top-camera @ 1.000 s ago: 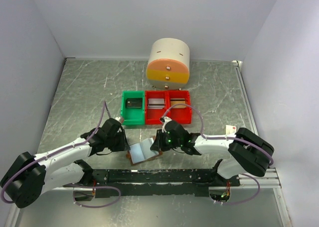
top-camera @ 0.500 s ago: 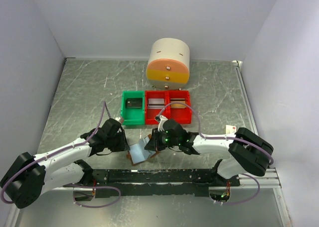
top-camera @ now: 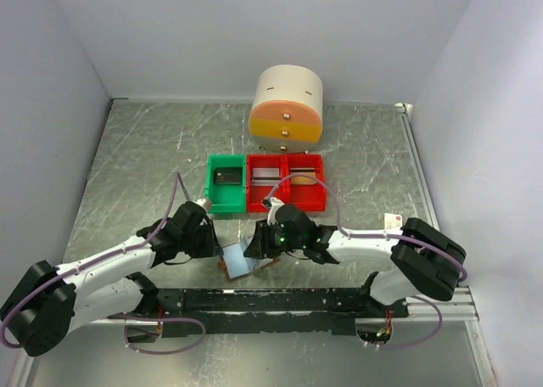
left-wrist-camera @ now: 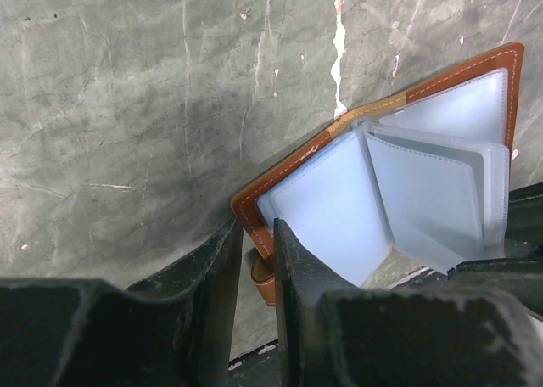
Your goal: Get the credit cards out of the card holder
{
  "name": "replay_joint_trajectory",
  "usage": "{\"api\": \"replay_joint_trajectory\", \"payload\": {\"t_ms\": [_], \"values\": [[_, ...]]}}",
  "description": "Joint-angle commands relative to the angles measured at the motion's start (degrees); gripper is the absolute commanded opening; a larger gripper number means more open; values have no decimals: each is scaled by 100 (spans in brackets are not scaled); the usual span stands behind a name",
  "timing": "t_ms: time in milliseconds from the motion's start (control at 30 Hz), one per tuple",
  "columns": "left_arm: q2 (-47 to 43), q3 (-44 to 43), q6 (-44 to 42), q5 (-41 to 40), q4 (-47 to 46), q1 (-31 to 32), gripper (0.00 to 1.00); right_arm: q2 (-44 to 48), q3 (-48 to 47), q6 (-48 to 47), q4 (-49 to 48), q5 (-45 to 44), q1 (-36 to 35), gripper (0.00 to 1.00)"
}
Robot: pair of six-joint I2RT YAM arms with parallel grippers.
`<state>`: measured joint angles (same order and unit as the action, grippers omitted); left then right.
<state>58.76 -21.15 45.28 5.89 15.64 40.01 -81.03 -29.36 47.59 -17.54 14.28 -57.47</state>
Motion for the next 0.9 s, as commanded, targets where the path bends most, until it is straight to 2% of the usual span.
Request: {"api": "replay_joint_trajectory", "payload": {"t_ms": [0,100,167,333,567,767,867], "values": [[-41,-87,25,160,-208,56,32,129,-116,-44,-99,52,-71,35],[-79,-89,34,161,-187,66,32,166,-88,-27,-121,16,-80,43],[-115,-83,34,148,-159,66,32,159,-87,-35,-163,75,-87,45],[-147,-73,47,145,-145,67,32,59,-100,-4,-331,245,-104,45],[-315,-145,60,-15,43,75,33,-67,-256,-15,294,-277,-120,41],[-470,-162,86,-89,143,76,33,104,-44,144,-221,-44,-124,44],[-577,-223,95,-204,283,73,33,223,-32,166,-149,-200,-126,44]]}}
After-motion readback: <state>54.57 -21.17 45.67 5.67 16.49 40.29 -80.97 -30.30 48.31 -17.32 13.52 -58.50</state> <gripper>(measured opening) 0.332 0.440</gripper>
